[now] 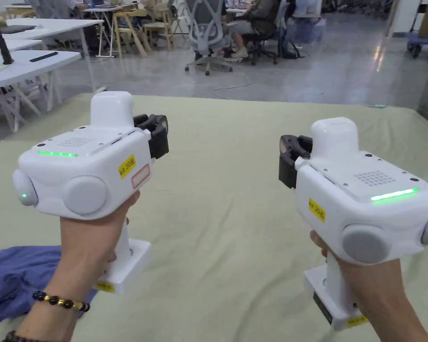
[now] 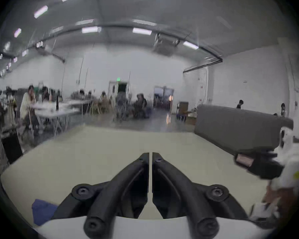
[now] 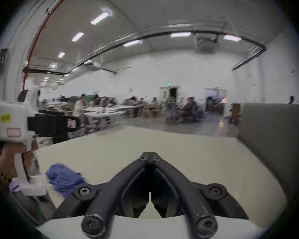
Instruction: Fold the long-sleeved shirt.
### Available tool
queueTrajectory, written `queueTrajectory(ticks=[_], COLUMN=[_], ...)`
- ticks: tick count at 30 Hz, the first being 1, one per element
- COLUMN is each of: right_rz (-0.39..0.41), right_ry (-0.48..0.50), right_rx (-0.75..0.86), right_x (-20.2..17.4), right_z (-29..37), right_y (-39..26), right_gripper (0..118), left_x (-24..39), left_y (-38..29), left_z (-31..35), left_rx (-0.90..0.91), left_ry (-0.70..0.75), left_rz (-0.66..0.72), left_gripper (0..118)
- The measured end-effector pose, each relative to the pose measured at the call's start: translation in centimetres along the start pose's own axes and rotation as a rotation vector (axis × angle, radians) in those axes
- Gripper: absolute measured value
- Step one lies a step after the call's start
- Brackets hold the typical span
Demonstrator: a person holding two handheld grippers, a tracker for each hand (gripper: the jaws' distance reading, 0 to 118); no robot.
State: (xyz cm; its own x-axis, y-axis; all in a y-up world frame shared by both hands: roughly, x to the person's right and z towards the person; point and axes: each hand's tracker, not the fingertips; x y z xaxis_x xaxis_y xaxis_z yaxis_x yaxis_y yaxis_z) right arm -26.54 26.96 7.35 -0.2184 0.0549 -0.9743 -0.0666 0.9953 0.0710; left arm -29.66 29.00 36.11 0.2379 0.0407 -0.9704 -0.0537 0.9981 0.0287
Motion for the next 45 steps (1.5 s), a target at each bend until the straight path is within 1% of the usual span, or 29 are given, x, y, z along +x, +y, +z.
queueTrajectory(ticks=[1,2,4,5,6,8,10,12,17,22,24,26,28,35,36,37,38,39,40,41,42,43,44,45], right_rz=[0.007,0.036,0.091,0.100,0.101,0.074,0.030,-0.008,-0.030,-0.007,-0.002,0.007,0.019,0.007,0.010,0.012,0.012,0.011,0.009,0.006,0.003,0.003,0.009,0.025], right_ry=[-0.060,-0.121,-0.232,-0.258,-0.288,-0.329,-0.358,-0.359,-0.359,-0.374,-0.367,-0.359,-0.365,-0.368,-0.369,-0.370,-0.371,-0.370,-0.374,-0.369,-0.368,-0.376,-0.388,-0.376], right_rx=[0.012,0.011,0.010,0.017,0.025,0.030,0.016,0.012,0.003,-0.014,-0.024,-0.040,-0.053,-0.060,-0.060,-0.059,-0.057,-0.052,-0.052,-0.053,-0.055,-0.062,-0.059,-0.001], right_x=[1.6,2.9,5.1,5.9,6.7,8.0,8.7,9.2,9.3,8.7,8.8,8.9,8.7,8.6,8.6,8.6,8.7,8.7,8.9,9.0,9.1,9.2,9.2,9.2], right_z=[1.1,2.0,3.7,4.4,5.2,6.7,8.0,9.2,10.5,11.4,11.5,11.3,11.1,11.1,11.1,11.1,11.2,11.1,11.1,11.0,10.9,10.7,10.6,11.1], right_y=[0.1,0.0,-0.8,-1.4,-2.2,-3.7,-5.2,-6.7,-9.4,-11.7,-12.2,-12.8,-13.0,-12.6,-12.5,-12.5,-12.4,-12.3,-12.2,-12.1,-12.1,-12.1,-12.2,-12.0], right_gripper=[0,0,0,0,0,0,0,0,0,0,0,0,0,0,0,0,3,34,79,109,109,115,115,118], left_x=[2.1,3.6,6.5,7.7,8.9,10.6,11.5,12.1,13.0,13.0,12.9,12.7,12.6,12.7,12.7,12.7,12.5,12.4,12.3,12.2,12.1,12.0,12.0,12.0], left_y=[-0.4,-0.9,-2.6,-3.6,-4.4,-6.6,-8.7,-10.4,-12.8,-15.2,-16.1,-16.6,-16.9,-16.5,-16.5,-16.5,-16.3,-16.4,-16.3,-16.3,-16.3,-16.4,-16.5,-16.4], left_z=[-0.2,-0.6,-1.0,-0.9,-0.9,-0.4,0.2,0.5,2.9,5.6,5.7,5.3,5.1,5.2,5.2,5.1,5.1,5.1,5.0,4.9,4.8,4.9,5.1,5.1], left_rx=[0.034,0.049,0.092,0.083,0.073,0.063,0.027,-0.002,-0.012,-0.032,-0.038,-0.093,-0.088,-0.082,-0.079,-0.078,-0.081,-0.088,-0.093,-0.099,-0.100,-0.095,-0.093,-0.059], left_ry=[0.022,0.017,0.055,0.042,0.037,0.003,-0.020,-0.029,-0.009,0.023,0.024,0.027,0.036,0.026,0.032,0.031,0.025,0.018,0.017,0.023,0.027,0.025,0.031,0.040], left_rz=[-0.054,-0.100,-0.119,-0.104,-0.092,-0.053,0.006,0.022,-0.025,-0.053,-0.062,-0.070,-0.059,-0.045,-0.047,-0.046,-0.042,-0.031,-0.021,-0.015,-0.012,-0.010,-0.010,-0.012], left_gripper=[1,1,1,1,1,1,1,1,1,1,1,1,1,1,7,29,50,75,105,117,118,118,118,118])
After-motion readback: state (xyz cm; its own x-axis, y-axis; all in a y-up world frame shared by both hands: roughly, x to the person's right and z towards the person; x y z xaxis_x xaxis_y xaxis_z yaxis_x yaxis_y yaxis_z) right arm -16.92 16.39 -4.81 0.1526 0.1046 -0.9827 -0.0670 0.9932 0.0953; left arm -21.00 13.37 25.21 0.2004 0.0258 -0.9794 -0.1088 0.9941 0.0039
